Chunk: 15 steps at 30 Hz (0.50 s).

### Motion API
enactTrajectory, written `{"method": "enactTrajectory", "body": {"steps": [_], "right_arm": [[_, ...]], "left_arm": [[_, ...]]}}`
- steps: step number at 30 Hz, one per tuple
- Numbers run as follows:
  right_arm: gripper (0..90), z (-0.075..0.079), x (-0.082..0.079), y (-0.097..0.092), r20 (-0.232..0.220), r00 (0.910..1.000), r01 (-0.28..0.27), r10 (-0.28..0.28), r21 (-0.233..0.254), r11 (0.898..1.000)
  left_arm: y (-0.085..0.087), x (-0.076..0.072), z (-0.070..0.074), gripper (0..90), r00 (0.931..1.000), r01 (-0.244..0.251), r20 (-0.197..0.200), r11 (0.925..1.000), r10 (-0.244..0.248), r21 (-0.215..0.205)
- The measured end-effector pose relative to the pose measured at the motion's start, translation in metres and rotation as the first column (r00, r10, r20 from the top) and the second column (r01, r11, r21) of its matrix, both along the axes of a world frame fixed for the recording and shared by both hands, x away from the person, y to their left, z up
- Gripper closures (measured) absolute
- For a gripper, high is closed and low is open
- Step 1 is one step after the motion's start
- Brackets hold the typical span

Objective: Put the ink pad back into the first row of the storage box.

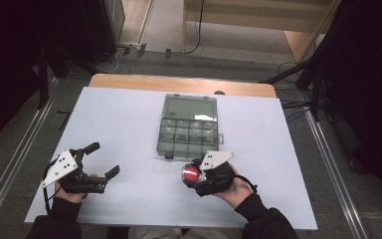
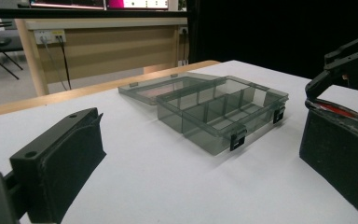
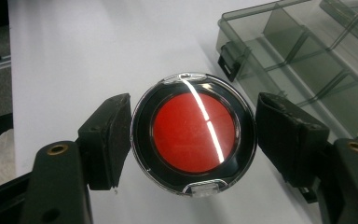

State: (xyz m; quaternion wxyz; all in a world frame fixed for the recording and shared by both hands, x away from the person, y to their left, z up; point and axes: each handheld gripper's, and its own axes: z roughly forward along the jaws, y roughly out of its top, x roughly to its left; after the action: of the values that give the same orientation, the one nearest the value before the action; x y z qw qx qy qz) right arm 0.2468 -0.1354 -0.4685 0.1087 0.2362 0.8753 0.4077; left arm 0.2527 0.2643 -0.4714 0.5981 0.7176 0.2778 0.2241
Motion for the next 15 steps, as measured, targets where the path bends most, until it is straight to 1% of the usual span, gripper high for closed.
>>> {"method": "enactTrajectory", "body": {"steps": [3,9,10,15], "right_arm": [[31.1,0.003,0.005,-0.001,0.001,0.9999,0.012,-0.012,-0.002,1.0],[31.1,0.014,0.018,-0.004,0.019,0.9989,0.041,-0.042,0.021,0.999],[31.0,0.015,0.021,-0.004,0.016,0.9986,0.05,-0.051,0.024,0.998],[31.1,0.021,0.033,-0.006,0.02,0.997,0.074,-0.074,0.014,0.997]], "left_arm": [[0.0,0.0,0.0,0.0,1.0,0.0,0.002,1.0,0.0,0.001],[0.0,0.0,0.0,0.0,1.0,0.002,0.003,1.0,-0.002,-0.003],[0.0,0.0,0.0,0.0,1.0,0.002,0.003,1.0,-0.002,-0.003],[0.0,-0.001,0.001,0.0,1.0,0.002,0.003,1.0,-0.002,-0.005]]}}
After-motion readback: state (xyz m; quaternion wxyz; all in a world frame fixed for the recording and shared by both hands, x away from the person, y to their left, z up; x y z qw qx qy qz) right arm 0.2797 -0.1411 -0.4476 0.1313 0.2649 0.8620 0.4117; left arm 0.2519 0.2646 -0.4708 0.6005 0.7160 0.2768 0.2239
